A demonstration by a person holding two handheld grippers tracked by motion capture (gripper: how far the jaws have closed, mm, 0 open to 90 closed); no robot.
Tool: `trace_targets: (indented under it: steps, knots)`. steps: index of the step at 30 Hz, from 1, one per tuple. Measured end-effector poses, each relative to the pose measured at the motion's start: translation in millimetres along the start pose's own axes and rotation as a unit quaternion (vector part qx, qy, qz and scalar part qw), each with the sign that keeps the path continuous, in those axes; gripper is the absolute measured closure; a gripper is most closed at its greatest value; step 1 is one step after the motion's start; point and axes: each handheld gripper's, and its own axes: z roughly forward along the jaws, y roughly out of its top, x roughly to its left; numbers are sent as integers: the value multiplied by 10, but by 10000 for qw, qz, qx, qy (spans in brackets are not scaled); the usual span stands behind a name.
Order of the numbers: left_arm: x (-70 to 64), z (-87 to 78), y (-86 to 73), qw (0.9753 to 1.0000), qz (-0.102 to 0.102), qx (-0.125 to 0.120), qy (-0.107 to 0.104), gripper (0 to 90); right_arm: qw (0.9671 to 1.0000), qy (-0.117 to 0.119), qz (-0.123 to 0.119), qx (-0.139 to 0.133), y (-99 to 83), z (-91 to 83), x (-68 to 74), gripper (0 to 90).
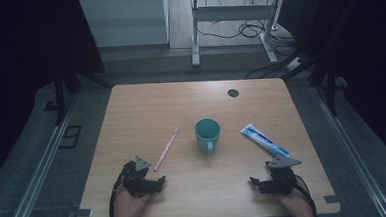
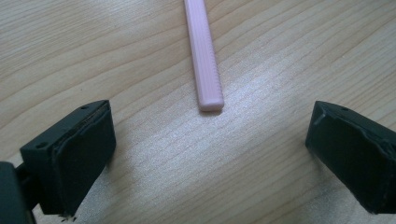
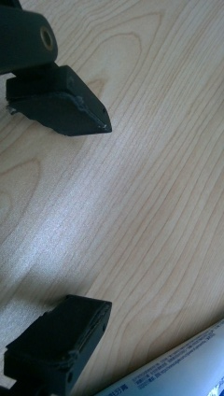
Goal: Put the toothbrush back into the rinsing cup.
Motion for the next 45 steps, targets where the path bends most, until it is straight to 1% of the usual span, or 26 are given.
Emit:
trace_targets:
  steps: [17,21,22,26,28,35,37,38,40,41,42,45]
  knots:
    - [2,4,5,10000,10,6,-18,16,10000,6,-2,1,-2,-3,0,126]
    - [5,4,6,10000,31,2,-23,21,10000,6,-4,-1,-2,-3,0,126]
    - [7,-4,6,10000,74,10,-52,29,10000,7,-2,0,-2,-3,0,126]
    - [-10,-16,14,9999,74,-31,-74,83,10000,6,-1,0,-2,-3,0,126]
    - [-14,-22,16,9999,75,-27,-85,127,10000,7,-1,1,-2,-3,0,126]
    - [-18,-45,31,9998,148,17,-106,169,10000,11,1,2,-2,-4,0,127]
    - [-19,-58,35,9999,135,-16,-107,191,10000,12,1,0,-3,-4,-1,127]
    - [-11,-70,38,9998,158,-5,-119,216,10000,12,-1,-2,-3,-4,-1,127]
    - [-6,-91,44,9998,101,-98,-159,231,10000,11,-1,-2,-3,-4,-1,127]
    - [2,-109,47,9997,90,-125,-191,252,10000,11,-1,-3,-3,-4,-1,128]
    - [16,-135,52,9996,79,-170,-219,305,10000,10,-2,-3,-4,-5,-1,128]
    - [28,-151,55,9994,54,-192,-277,378,10000,10,-2,-3,-4,-5,-1,128]
